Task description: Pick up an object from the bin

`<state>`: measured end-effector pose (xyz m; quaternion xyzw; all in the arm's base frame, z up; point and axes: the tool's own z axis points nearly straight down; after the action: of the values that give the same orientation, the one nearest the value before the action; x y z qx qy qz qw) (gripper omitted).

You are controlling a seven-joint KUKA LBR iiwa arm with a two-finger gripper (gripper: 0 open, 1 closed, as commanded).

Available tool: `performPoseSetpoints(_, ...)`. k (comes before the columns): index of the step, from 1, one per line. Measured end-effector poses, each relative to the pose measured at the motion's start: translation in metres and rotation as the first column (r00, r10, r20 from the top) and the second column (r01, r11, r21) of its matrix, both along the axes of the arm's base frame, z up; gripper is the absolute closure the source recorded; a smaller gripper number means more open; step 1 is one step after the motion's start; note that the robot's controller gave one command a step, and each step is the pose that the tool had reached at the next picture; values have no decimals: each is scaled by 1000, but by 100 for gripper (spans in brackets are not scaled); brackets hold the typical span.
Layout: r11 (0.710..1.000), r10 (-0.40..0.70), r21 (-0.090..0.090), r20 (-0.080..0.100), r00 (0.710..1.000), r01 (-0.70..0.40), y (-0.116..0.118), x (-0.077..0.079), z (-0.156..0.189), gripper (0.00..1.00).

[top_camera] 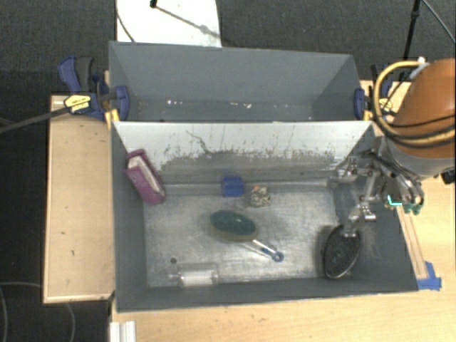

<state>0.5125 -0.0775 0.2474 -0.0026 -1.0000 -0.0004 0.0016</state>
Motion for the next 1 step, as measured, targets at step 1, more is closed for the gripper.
performPoseSetpoints(1,774,633,-7,18,774,-633,-60,-25,-173,0)
